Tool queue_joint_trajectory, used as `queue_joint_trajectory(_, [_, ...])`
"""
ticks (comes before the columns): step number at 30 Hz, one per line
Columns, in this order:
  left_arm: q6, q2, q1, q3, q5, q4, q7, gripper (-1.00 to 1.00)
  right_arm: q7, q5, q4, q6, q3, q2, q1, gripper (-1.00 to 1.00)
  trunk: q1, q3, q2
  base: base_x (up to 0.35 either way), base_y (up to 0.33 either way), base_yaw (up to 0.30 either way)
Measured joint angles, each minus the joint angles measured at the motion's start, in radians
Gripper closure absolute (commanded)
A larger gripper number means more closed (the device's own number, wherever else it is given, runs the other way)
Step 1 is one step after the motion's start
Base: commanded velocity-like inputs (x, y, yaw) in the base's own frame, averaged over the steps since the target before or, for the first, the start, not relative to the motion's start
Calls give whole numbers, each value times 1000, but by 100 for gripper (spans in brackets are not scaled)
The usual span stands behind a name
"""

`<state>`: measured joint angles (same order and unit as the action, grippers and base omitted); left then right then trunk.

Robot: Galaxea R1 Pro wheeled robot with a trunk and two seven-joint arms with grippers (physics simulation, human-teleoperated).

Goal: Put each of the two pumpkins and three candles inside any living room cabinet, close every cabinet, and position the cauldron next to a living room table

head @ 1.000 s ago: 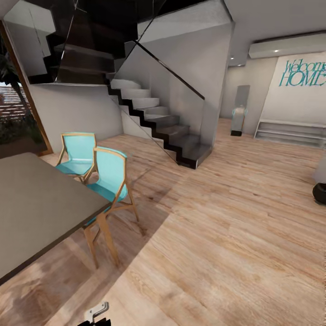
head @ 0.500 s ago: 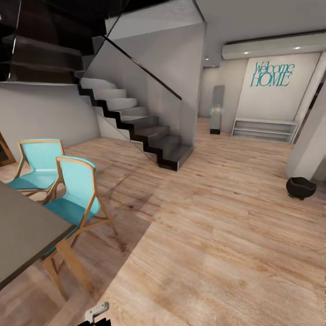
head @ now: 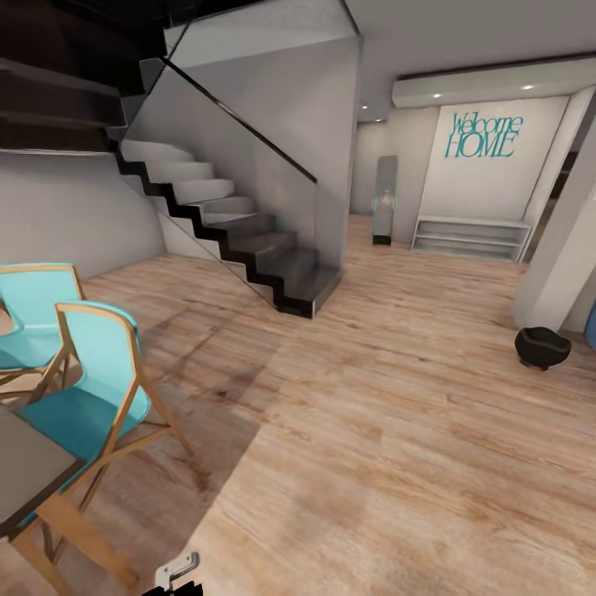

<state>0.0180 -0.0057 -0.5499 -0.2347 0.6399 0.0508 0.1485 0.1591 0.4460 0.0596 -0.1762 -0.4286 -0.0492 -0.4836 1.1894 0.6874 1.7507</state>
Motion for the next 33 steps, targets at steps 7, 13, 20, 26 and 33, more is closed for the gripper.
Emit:
queue_joint_trajectory(7, [0, -1, 0, -1, 0, 0, 1, -100, 0, -1, 0, 0, 0, 0, 0, -100, 0, 0, 0, 332, -72, 0])
queue_joint_trajectory(13, [0, -1, 0, -1, 0, 0, 1, -100, 0, -1, 0, 0, 0, 0, 0, -100, 0, 0, 0, 332, -72, -9])
queue_joint_trajectory(20, [0, -1, 0, -1, 0, 0, 1, -100, 0, -2, 0, 0, 1, 0, 0, -100, 0, -5, 0, 332, -72, -164])
queue_joint_trajectory(26, [0, 0, 0, 0, 0, 0, 0, -100, 0, 0, 0, 0, 0, 0, 0, -100, 0, -8, 0, 332, -72, -55])
queue_joint_trajectory(33, [0, -1, 0, -1, 0, 0, 1, -100, 0, 0, 0, 1, 0, 0, 0, -100, 0, -8, 0, 332, -72, -5])
